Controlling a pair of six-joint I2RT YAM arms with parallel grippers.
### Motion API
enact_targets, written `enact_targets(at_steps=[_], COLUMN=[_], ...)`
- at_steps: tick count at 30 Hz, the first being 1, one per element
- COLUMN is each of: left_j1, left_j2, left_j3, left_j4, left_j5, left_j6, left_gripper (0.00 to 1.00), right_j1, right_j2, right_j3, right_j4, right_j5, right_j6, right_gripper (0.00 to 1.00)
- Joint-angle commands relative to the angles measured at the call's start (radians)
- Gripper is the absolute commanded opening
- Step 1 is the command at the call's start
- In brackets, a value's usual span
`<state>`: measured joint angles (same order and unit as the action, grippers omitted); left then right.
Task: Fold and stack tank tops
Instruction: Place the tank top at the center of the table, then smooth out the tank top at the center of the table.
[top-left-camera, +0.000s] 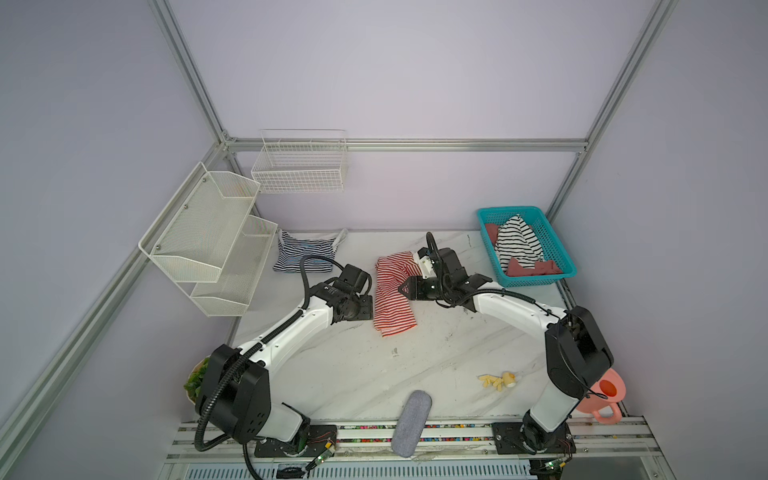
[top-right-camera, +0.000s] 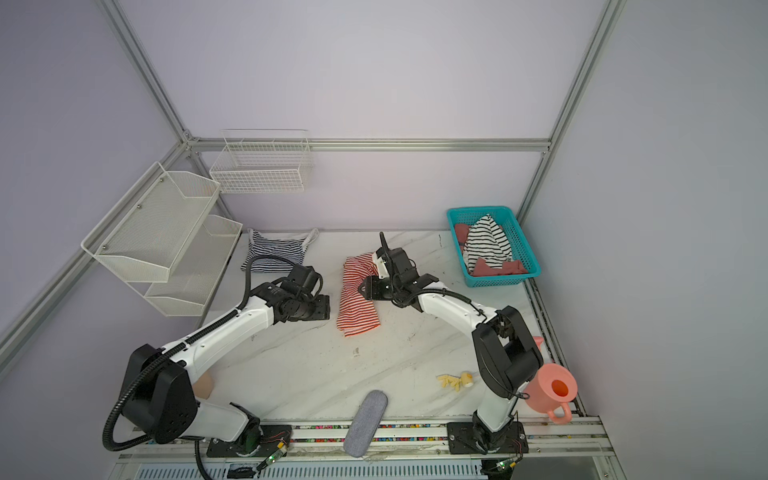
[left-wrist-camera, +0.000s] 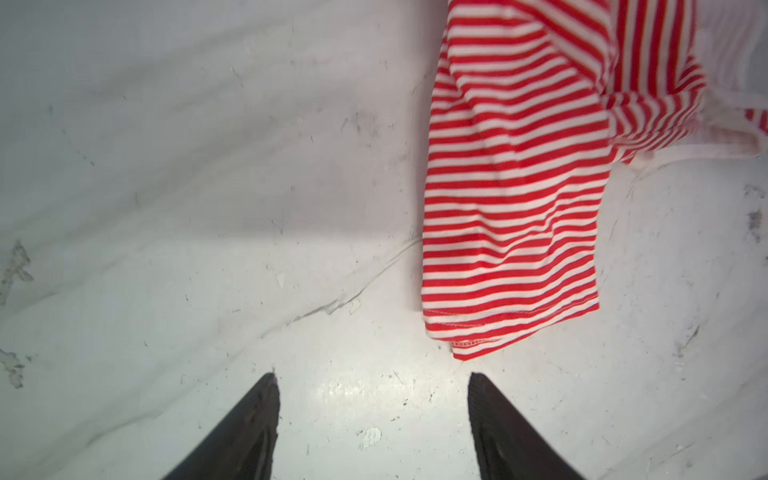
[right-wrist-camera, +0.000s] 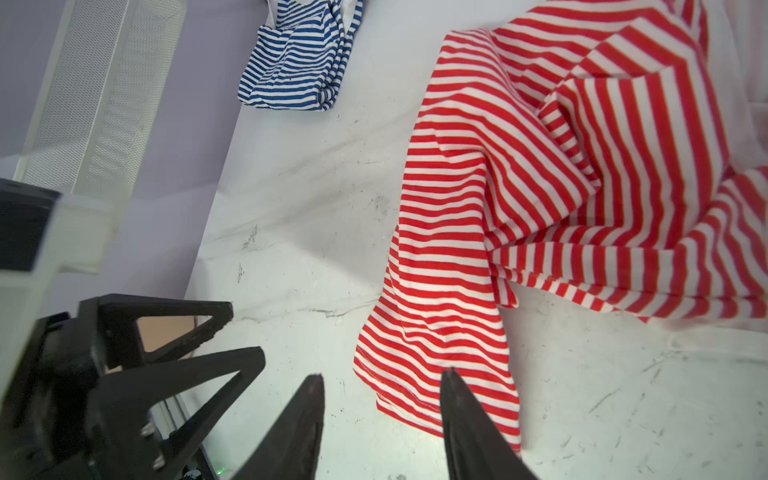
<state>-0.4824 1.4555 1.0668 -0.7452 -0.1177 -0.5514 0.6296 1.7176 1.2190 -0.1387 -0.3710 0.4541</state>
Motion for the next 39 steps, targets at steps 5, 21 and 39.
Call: enact_targets(at_steps=[5, 21, 39], left_j1=[-0.048, -0.015, 0.022], left_j2=[0.065, -0.212, -0.316], left_j3=[-0.066, -0.272, -0.340], left_j4=[-0.007, 0.093, 0.093], left_j5=[0.033, 0.034, 0.060], left_j6=[-0.120, -0.326, -0.328], left_gripper=[0.66, 0.55, 0.55], right_j1=[0.034, 0.287, 0.345], right_j2=[0.000, 0.388, 0.483], right_j3=[-0.124, 0.386, 0.562], right_j4=[0.035, -0.360, -0.511], right_j5=[0.028, 0.195, 0.415], right_j6=[0.038, -0.123, -0.138], right_gripper=[0.47, 0.45, 0.40])
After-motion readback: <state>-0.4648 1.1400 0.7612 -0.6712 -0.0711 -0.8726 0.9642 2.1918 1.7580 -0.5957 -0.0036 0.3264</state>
